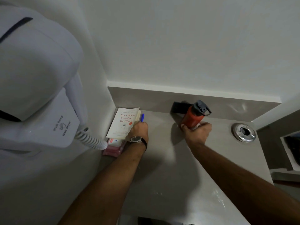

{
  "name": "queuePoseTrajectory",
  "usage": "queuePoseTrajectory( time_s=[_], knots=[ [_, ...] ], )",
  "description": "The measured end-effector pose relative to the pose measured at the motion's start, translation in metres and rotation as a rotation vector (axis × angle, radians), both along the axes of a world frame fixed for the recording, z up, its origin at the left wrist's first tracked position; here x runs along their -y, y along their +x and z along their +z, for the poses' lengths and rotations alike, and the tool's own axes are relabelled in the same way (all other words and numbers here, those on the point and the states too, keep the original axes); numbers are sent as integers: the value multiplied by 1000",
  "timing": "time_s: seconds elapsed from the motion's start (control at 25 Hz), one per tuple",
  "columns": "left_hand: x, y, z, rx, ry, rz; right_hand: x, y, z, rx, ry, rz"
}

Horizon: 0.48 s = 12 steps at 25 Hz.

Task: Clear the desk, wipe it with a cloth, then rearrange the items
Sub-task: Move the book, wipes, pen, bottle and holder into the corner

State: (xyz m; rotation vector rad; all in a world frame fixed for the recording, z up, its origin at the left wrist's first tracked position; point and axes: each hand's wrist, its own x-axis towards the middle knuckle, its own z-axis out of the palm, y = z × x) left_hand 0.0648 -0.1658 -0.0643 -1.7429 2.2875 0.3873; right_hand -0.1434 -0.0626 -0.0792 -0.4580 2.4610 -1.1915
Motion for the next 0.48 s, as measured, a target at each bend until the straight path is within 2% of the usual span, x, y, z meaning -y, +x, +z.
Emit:
queuePoseTrajectory(
  time_s=[0.28,0.48],
  knots=[
    [4,11,11,37,10,-86,5,-3,4,30,-39,152],
    [-38,20,23,-27,-32,-159,10,7,14,24,-38,194]
  ],
)
